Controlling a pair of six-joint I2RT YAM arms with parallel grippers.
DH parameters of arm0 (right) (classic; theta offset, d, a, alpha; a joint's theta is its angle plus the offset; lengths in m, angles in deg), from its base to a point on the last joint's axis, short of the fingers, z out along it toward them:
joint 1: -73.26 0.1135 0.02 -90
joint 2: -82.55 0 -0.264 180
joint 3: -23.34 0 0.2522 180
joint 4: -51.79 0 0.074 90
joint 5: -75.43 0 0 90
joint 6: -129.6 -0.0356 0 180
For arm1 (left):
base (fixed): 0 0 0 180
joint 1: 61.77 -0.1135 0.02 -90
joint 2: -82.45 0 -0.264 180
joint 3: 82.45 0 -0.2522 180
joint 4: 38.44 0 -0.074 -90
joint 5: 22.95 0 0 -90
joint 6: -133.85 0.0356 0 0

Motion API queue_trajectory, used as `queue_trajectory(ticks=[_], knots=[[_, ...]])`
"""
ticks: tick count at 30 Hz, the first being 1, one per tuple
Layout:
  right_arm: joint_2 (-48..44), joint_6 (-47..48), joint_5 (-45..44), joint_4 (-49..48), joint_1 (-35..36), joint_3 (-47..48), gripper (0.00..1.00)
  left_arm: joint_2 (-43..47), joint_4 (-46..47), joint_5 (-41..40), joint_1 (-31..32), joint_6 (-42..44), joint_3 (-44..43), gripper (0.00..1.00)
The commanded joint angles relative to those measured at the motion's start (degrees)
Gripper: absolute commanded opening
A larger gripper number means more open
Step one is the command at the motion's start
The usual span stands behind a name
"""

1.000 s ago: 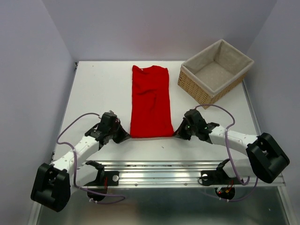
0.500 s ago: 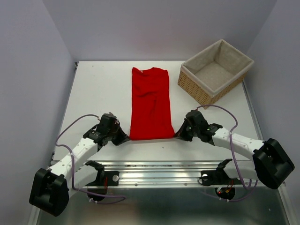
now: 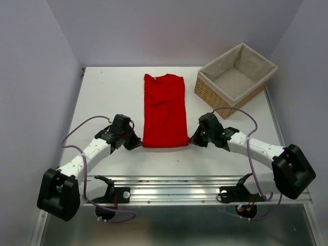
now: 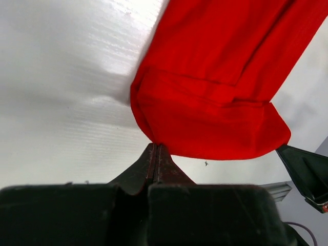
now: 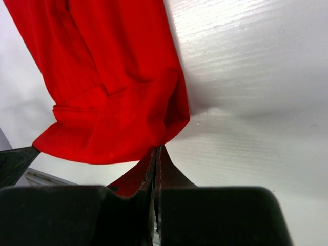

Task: Roll the t-shirts
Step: Roll the T-shirt to the center of the board.

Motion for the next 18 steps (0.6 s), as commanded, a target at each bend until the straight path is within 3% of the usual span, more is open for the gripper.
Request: queue_trajectory(ticks=[1,18], knots=[[1.53,1.3,-3.53,1.25,0.32,4.15,0.01,-2.31,0.27,-2.6,-0.13,2.27,-5.0,0.0],[9.52,4.46,-6.51,1.26,-0.73,11.88,0.01,-11.19,4.31,-4.62,-2.33,5.96,-11.15,0.0]])
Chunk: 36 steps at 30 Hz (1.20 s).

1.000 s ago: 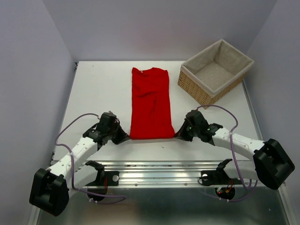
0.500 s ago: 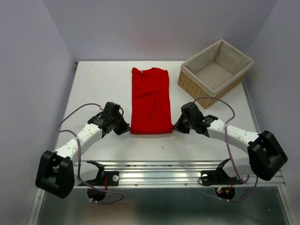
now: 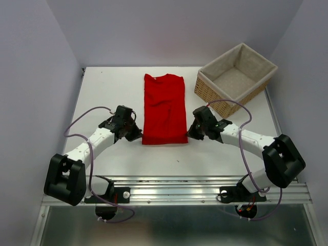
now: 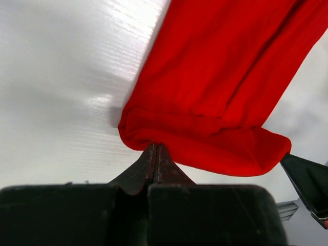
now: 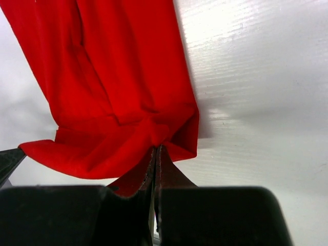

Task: Roll the t-shirts
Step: Roll the T-shirt to the center of the board.

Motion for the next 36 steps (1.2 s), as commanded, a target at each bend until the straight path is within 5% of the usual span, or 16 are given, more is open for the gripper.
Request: queue_trajectory(ticks=[1,24,26,28,36], knots=[[1.48,1.75,-2.69,-0.1,-0.71,3.45,0.01,-1.82,2.35,-2.17,-0.93,2.51,-3.92,0.0],[13.34,5.71,-6.12,-0.1,-3.44,11.63,0.07,-17.9,6.57,-5.43,-1.63,6.91,-11.84,0.01],[13.79,5.97,-6.21,-0.1,-3.44,12.15,0.12,-17.56,6.31,-5.6,-1.55,7.26,-12.01,0.1],[13.88,6.23,-6.38,0.07,-3.44,12.33,0.23,-16.68,5.87,-5.51,-1.55,7.87,-12.1,0.31],[6.42,7.9,-8.58,3.15,-3.44,12.34,0.44,-10.27,-0.54,-9.9,-1.55,9.98,-17.63,0.56]])
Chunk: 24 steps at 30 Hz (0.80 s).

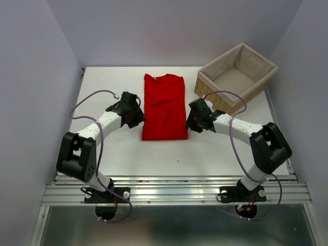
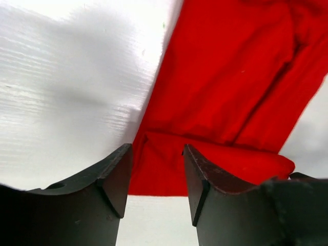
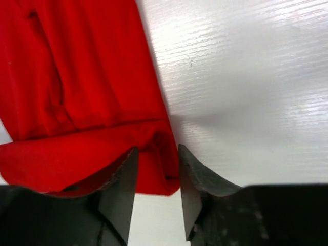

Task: Roll the t-shirts
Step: Roll the T-shirt to the center of the board.

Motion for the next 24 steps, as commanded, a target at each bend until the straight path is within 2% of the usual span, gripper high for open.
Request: queue_trajectory(ticks=[1,4,6,7,8,10,13,17,24], knots=[[-7.21,2.13,-2.59,1.42,-0.34,2.12,0.49,7.73,-3.89,-4.2,-0.26,2.11,-4.61,0.56],[-10.02,3.45,-2.5,2.3,-0.34,2.47,0.54,11.59,-4.6,-4.47,0.01,1.59,-3.74,0.54],[-10.56,4.33,-2.42,2.48,1.59,2.74,0.5,13.79,-4.07,-4.12,0.97,1.24,-2.34,0.42],[-10.21,4.68,-2.24,2.74,2.9,3.26,0.38,14.32,-2.68,-3.16,1.32,1.06,-1.8,0.19],[-9.68,4.69,-1.89,2.66,3.53,3.53,0.31,14.59,-1.27,-1.93,1.68,1.32,-1.1,0.01],[-7.31,5.74,0.73,2.04,4.06,4.49,0.17,14.07,1.71,4.48,2.03,1.67,1.18,0.0],[-3.81,7.06,5.82,-0.07,4.85,5.37,0.06,11.61,6.02,9.31,2.99,1.06,2.42,0.0],[0.33,7.24,7.17,-0.07,4.85,6.43,0.04,6.61,6.3,10.12,4.23,1.67,1.98,0.0],[7.63,7.06,0.23,1.77,4.85,6.52,0.04,0.19,7.62,1.34,4.14,2.47,4.53,0.0]])
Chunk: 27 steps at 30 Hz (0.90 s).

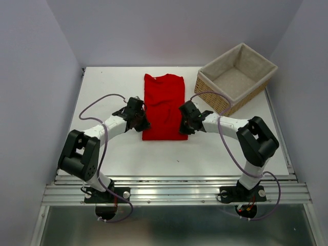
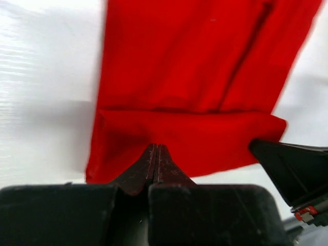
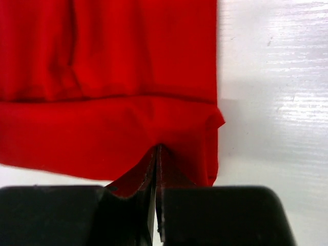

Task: Roll the t-shirts
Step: Roll the T-shirt to the center of the board.

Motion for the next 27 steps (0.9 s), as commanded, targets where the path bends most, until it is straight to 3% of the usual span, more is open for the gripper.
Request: queue_trajectory(ticks=[1,4,13,20,27], knots=[[3.5,1.16,-5.37,1.25,0.11,2.54,0.03,-2.27,2.02,-5.44,-0.23,1.81,1.36,0.0],[2.72,1.6,-6.7,2.66,0.11,3.07,0.02,-3.77,1.24,-5.62,-0.32,2.69,0.92,0.0],[-6.25,3.97,-4.95,3.01,0.63,6.31,0.03,6.16,-2.99,-5.97,0.29,3.22,-2.59,0.0],[1.13,1.16,3.13,-0.32,2.57,9.93,0.03,3.71,-1.41,-2.2,3.37,1.29,-1.9,0.0],[5.96,-0.25,0.25,-1.47,2.57,7.47,0.04,-0.86,1.85,-3.95,3.72,0.23,2.15,0.0]])
